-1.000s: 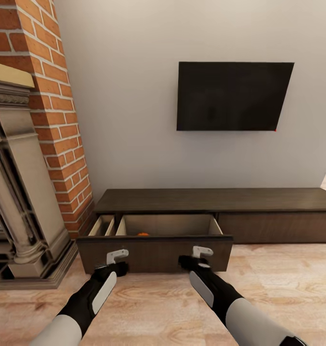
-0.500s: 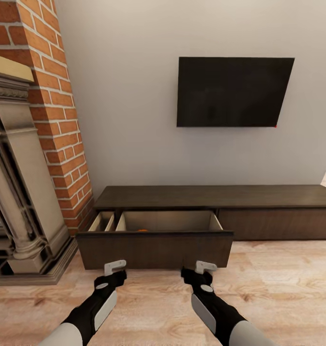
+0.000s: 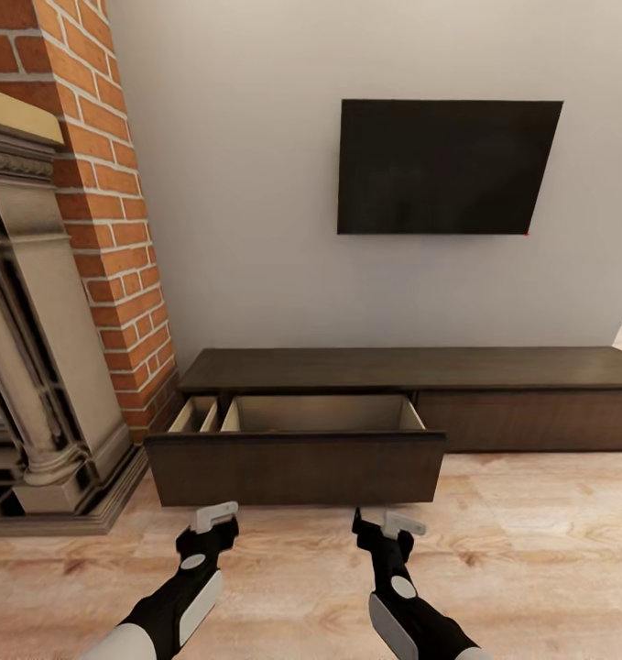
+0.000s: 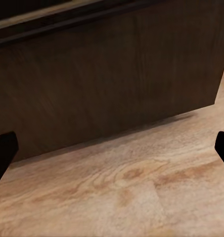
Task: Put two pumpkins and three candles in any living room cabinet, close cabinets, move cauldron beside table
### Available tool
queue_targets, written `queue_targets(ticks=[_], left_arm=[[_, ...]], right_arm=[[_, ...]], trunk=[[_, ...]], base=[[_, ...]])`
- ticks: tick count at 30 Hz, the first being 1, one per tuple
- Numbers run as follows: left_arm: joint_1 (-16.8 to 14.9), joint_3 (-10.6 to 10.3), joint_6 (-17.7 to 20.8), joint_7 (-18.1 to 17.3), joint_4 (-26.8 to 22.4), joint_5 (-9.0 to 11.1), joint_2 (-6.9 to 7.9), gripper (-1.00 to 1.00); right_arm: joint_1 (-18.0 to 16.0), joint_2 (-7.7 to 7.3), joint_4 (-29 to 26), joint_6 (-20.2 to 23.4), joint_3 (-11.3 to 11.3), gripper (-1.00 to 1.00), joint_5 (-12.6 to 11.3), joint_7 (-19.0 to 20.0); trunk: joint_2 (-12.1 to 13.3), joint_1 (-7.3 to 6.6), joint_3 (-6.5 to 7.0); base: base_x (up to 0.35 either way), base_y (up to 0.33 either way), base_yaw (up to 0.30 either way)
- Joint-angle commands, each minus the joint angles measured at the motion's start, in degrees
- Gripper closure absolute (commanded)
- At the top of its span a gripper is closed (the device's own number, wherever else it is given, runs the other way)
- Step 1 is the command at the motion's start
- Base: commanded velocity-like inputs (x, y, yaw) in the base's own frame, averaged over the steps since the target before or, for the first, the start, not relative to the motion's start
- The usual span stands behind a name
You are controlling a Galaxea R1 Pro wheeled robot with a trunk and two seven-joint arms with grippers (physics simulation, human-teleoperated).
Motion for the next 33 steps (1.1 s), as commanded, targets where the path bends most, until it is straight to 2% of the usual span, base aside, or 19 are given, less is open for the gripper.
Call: queue_targets(ticks=[1,4,10,13,15,19,23,29,33], left_arm=[[-0.1,-0.7,-1.6,0.4,0.0,0.6,0.04,-1.0],[-0.1,-1.0,-3.6,0.3,0.0,0.6,0.01,-1.0],[-0.1,-1.5,-4.7,0.3,-0.2,0.4,0.03,-1.0],[-0.1,-1.7,-4.9,0.2,-0.5,0.4,0.05,-1.0],[-0.1,-1.8,-4.9,0.1,-0.5,0.3,0.05,-1.0],[-0.2,-2.1,-4.9,0.1,-0.6,0.3,0.06,-1.0],[-0.2,-2.5,-4.9,0.0,-1.5,0.3,0.09,-1.0],[-0.2,-5.5,-4.8,0.0,-4.5,-0.6,0.5,-1.0],[-0.2,-5.9,-4.8,0.1,-6.6,-0.8,0.56,-1.0]], right_arm=[[-0.1,-0.04,0.0,-0.4,0.5,-1.0,-0.5,-0.3],[0.0,0.14,0.0,-0.5,0.5,-1.0,-0.5,-0.3],[-0.2,0.26,-0.2,-0.5,0.6,-1.0,-0.3,0.3],[-0.4,0.24,-0.2,-0.2,0.6,-1.0,0.0,3.3],[-0.6,0.22,-0.2,0.0,0.5,-1.0,1.0,6.2],[-0.8,0.35,-0.1,-0.1,0.5,-1.0,2.4,9.3],[-0.8,0.33,-0.6,-0.1,0.5,-1.0,5.1,10.2],[-1.1,0.18,-1.1,0.0,0.4,-1.0,9.7,10.5],[-1.1,0.09,-1.5,0.0,0.3,-1.0,10.1,10.5]], trunk=[[-0.4,0.21,-0.24],[-1.3,0.71,-0.81],[-1.4,0.87,-2.14],[-1.4,0.94,-2.81],[-1.5,1.0,-3.25],[-1.5,1.1,-4.14],[-1.6,1.2,-5.02],[-1.7,1.36,-6.35],[-1.7,1.36,-6.35]], base=[[0.0,0.0,0.0],[0.0,0.0,0.0],[0.0,0.0,0.0],[0.0,0.0,0.0],[0.0,0.0,0.0],[0.0,0.0,0.0],[0.0,0.0,0.0],[0.0,0.0,0.0],[0.0,0.0,0.0]])
